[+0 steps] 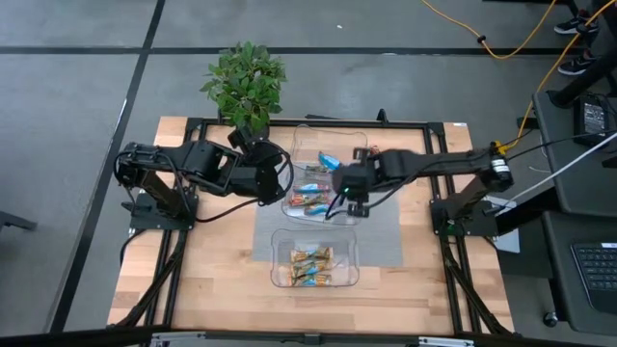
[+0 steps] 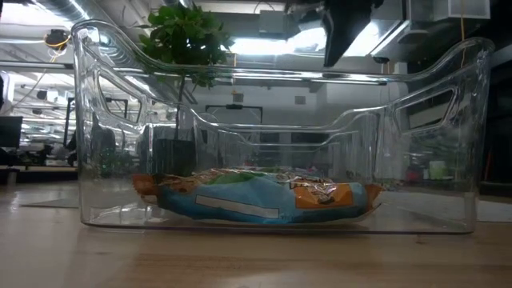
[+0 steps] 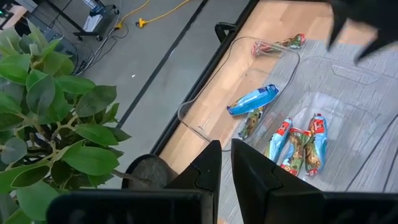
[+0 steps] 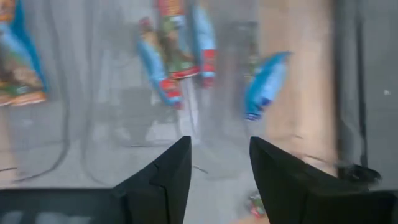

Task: Pick and place Granola Bars by type
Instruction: Put the red granola bar into the middle transparent bin

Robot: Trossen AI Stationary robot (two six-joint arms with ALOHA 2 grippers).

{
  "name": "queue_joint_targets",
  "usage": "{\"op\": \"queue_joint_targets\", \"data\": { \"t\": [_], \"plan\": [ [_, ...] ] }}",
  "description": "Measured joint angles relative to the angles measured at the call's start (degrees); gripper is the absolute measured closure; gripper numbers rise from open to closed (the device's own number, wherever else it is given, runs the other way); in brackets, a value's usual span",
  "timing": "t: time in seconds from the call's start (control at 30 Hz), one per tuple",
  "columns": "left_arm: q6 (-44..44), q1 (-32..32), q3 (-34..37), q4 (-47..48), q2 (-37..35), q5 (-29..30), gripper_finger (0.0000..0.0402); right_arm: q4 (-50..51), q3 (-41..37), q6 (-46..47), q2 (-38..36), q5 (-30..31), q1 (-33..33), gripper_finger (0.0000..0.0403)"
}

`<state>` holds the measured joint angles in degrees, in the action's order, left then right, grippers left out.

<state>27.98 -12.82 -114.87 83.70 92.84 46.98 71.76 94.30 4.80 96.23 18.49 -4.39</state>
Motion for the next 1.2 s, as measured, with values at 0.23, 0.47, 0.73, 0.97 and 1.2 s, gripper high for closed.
{"op": "queue_joint_targets", "data": {
  "t": [0.23,0.47,0.73,0.97,1.2],
  "plan": [
    [0.4,0.0,0.0,0.1,0.0,0.0,0.0370,1.4,0.0,1.0,-8.1,2.8,4.2,0.0238],
    [0.4,0.0,0.0,0.1,0.0,0.0,0.0370,3.3,0.0,1.1,-15.4,3.0,11.7,0.0238],
    [1.9,0.0,0.0,0.1,0.0,0.0,0.0370,6.9,0.0,0.2,-17.4,9.8,22.1,0.0238],
    [4.1,0.0,0.0,0.1,0.0,1.0,0.0370,3.8,-3.2,-4.6,-17.4,7.8,30.4,0.0238],
    [5.8,0.0,0.0,0.1,0.0,1.6,0.0370,-3.5,-16.1,-7.7,-17.4,-3.4,38.5,0.0218]
  ]
}}
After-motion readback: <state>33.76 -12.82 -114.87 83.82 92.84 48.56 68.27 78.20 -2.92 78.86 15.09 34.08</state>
